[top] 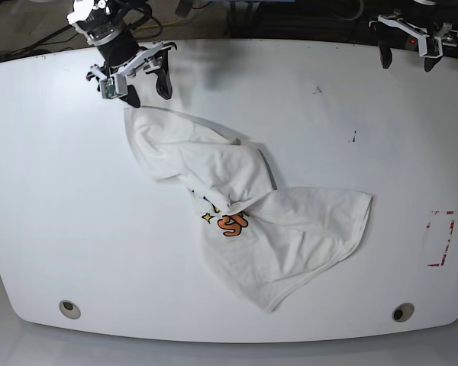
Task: Fold the T-shirt properly
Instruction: 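Reach both grippers down and pinch two edges of the white T-shirt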
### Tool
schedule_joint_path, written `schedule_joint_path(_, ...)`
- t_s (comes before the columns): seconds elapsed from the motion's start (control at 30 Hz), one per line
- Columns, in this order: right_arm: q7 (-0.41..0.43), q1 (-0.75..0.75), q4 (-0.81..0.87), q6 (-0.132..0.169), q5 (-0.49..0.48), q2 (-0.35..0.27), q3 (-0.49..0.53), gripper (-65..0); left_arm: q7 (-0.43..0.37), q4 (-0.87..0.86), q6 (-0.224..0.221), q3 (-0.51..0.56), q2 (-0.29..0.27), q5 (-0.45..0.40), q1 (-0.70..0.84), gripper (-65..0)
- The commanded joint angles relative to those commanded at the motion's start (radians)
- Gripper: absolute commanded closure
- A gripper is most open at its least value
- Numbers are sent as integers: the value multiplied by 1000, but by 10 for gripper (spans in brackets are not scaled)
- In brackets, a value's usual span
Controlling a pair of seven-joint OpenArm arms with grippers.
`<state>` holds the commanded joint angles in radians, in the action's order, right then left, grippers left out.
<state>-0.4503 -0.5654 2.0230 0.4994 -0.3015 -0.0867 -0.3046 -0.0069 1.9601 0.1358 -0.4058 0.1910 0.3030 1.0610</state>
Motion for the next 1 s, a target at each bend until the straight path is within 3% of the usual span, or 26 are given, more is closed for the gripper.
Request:
schedule_joint_path(0.17, -215, 206, -29, 0, 0, -51, -2, -463, 0, 0, 0, 0, -6, 0, -2, -531)
schedule_joint_path(0.37, -396, 427, -155, 0, -2, -95, -2, -468, 0, 0, 0, 0, -17, 3, -14, -531)
schedule_joint_path(0.43, -445, 494, -222, 14, -2, -104, -2, -468, 0, 0, 0, -11, -31, 0, -14, -531)
schedule_joint_path(0.57, -471, 589, -390, 112, -2, -104, -2, -468, 0, 0, 0, -48, -49, 0, -41, -531)
schedule_joint_path(0.73, -474, 632, -528, 195, -2, -101, -2, -463, 0, 0, 0, -51, -44, -2, -64, -531)
schedule_joint_path(0.93, -454, 643, -632, 199, -2, -95, -2, -445, 0, 0, 0, -51, -44, -2, -129, -531)
schedule_joint_path(1.0, -440, 628, -631, 199, -2, -95, 0, -365, 0, 0, 0, -51, -44, -3, -161, -531)
